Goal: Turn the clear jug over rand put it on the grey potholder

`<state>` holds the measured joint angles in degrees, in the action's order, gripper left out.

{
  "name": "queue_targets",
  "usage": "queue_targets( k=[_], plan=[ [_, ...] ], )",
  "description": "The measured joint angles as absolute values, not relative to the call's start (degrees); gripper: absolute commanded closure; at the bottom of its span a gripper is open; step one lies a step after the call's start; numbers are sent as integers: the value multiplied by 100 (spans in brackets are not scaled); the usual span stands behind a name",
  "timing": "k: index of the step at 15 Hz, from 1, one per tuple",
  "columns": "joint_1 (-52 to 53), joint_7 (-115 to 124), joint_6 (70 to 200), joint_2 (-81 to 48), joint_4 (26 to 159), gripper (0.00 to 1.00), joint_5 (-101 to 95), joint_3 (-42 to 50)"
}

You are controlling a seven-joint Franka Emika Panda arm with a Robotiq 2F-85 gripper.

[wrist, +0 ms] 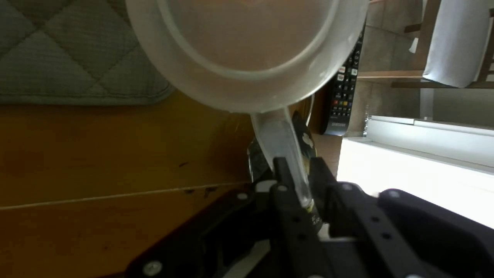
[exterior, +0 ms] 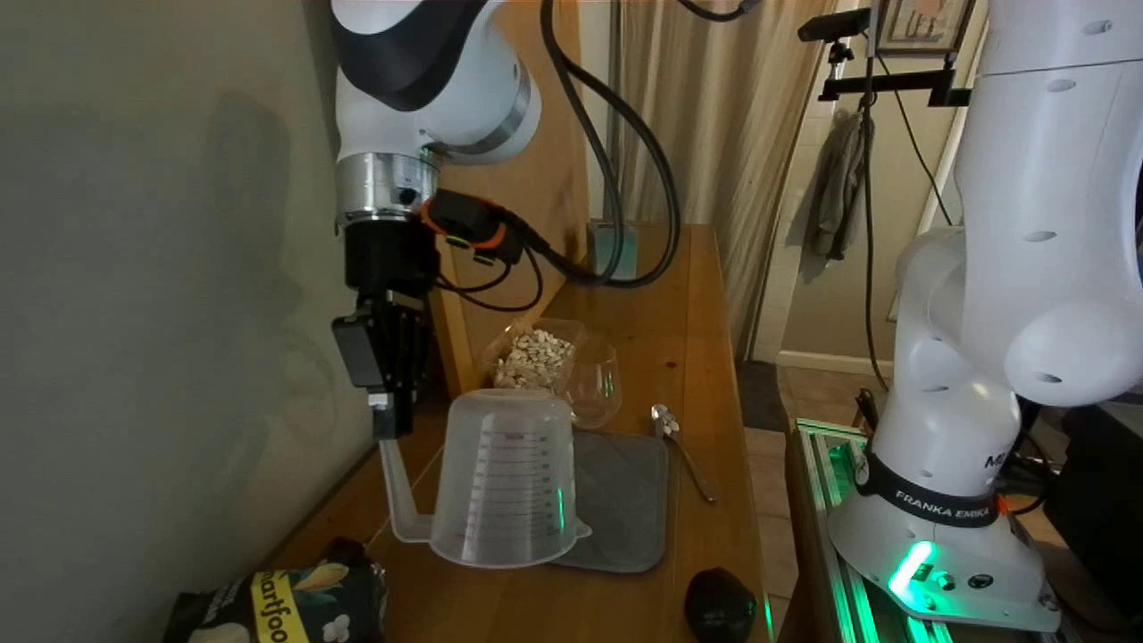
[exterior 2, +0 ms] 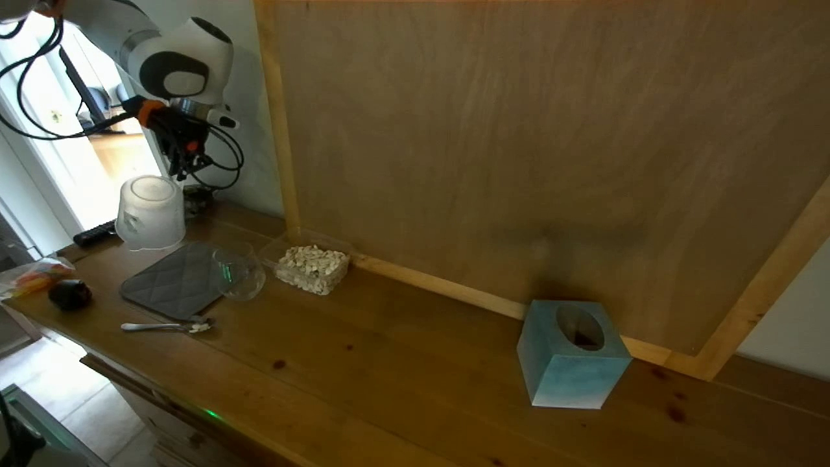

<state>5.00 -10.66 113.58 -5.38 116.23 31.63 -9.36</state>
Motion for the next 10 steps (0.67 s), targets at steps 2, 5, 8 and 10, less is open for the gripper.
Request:
queue_targets(
  k=[2,5,8,10],
  plan=[
    [434,-1375,11316,-403,11891,95,3472,-826],
    [383,-1830,11308,-232,12256,95,3851,-688],
    [371,-2177,11309,-67,12600,95,4251,-554],
    [361,-2368,11314,27,12821,95,4463,-468]
  ],
)
